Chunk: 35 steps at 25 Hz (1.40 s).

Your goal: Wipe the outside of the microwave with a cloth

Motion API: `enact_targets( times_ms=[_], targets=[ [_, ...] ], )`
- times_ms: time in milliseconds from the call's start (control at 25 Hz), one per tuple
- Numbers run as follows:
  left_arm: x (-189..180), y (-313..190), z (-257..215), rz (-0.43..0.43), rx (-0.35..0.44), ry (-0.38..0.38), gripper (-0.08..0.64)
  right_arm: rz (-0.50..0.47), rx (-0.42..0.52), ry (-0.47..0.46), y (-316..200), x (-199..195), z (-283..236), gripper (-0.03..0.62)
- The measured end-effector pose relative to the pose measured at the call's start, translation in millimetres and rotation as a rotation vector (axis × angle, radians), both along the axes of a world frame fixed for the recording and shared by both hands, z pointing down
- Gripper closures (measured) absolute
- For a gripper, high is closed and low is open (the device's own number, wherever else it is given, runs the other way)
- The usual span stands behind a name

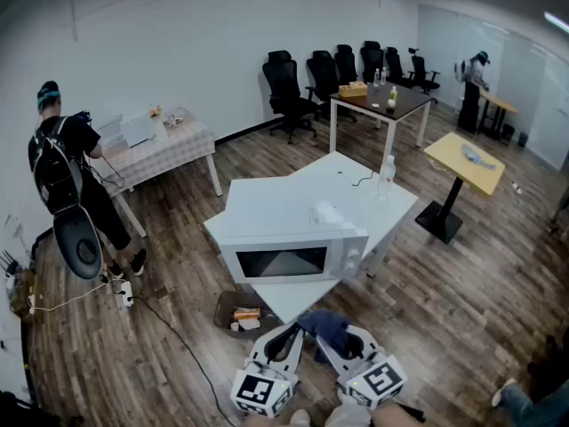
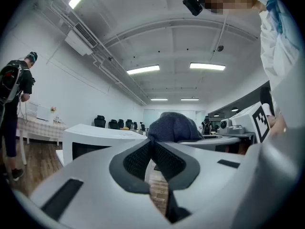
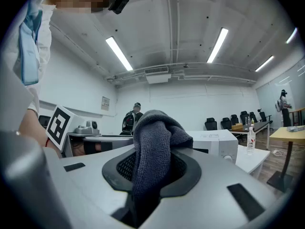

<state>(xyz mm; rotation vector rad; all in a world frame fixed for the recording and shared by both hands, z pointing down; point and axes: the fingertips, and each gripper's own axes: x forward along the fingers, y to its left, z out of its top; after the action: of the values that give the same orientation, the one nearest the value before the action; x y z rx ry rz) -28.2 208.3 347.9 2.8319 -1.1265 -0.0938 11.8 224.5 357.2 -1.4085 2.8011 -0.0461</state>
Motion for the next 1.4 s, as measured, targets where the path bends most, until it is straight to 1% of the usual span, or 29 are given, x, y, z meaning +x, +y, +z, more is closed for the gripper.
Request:
enact_targets(
  times_ms=[240, 480, 600, 800, 1040, 1200, 1400],
  targets=[
    [4, -2, 4, 0.018, 0.014, -0.008, 0.535, -0.008, 0.002, 0.0, -3, -1, -2, 0.497],
    [1, -6, 1, 0.012, -0.005, 0.001, 0.535, 0.005, -0.034, -0.013, -6, 1, -2, 0.497],
    [-2, -9, 0, 0.005, -0.01, 0.009, 0.535, 0.012, -0.034, -0.03, -7, 2, -5, 0.497],
    [-6, -14, -6, 0.007, -0.009, 0.028, 0.535, -0.018, -0.033, -0.06, -11, 1, -11, 0.491],
    [-4, -22, -14, 0.016, -0.017, 0.046, 0.535, -0.035, -0.061, -0.083, -20, 3, -16, 0.488],
    [-7, -28, -23, 0.023, -0.033, 0.064, 0.535, -0.037, -0.088, -0.077, -26, 1, -27, 0.488],
    [-6, -40, -33, 0.039, -0.038, 0.086, 0.535, -0.058, -0.096, -0.05, -36, -4, -36, 0.488]
  ],
)
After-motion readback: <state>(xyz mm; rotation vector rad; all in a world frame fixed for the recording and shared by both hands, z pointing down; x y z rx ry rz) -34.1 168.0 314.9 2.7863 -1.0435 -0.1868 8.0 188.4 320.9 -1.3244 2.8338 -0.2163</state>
